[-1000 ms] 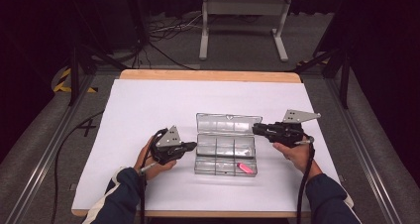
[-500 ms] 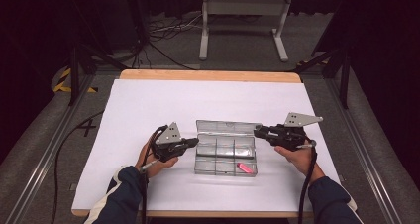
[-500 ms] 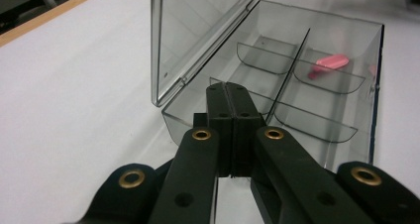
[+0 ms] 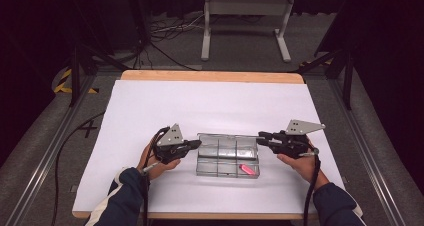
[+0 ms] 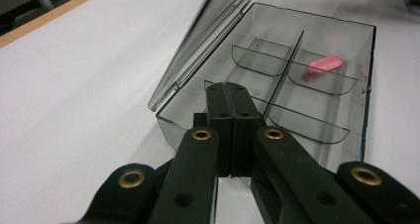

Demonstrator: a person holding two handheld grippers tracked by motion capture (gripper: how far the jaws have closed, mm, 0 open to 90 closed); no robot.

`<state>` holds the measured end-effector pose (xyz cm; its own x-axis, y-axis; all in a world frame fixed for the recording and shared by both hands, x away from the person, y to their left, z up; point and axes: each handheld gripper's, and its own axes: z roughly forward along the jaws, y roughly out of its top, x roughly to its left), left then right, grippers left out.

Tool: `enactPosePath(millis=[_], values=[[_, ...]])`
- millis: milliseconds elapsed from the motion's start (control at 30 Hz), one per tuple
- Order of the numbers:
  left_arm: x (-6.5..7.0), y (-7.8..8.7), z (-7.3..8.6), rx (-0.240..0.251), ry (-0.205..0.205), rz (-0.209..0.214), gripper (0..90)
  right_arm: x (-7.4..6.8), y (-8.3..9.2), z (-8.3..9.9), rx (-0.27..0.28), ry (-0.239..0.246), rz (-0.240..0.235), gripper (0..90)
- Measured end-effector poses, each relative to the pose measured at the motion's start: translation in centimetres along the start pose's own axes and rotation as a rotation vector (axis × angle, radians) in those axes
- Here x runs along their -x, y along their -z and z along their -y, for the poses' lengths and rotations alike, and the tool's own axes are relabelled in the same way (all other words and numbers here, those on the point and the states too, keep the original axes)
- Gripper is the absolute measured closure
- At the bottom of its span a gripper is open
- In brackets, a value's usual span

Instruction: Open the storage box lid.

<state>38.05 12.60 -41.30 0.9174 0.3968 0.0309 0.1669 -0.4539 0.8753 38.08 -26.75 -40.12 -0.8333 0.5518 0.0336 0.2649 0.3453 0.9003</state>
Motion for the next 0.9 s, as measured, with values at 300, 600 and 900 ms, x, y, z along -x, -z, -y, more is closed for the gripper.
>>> enactPosePath(millis=[300,600,900], values=[[0.1,-0.2,0.3,-0.021,0.0,0.002,90.0,-1.1,0.4,0.7,-0.046,0.003,0.001,70.6],[0.3,-0.4,0.6,-0.046,-0.004,0.01,90.0,-1.8,1.2,1.1,-0.084,-0.032,0.015,68.8],[0.6,-0.5,1.0,-0.073,-0.011,0.016,90.0,-2.4,0.9,1.6,-0.143,-0.036,0.005,76.0]])
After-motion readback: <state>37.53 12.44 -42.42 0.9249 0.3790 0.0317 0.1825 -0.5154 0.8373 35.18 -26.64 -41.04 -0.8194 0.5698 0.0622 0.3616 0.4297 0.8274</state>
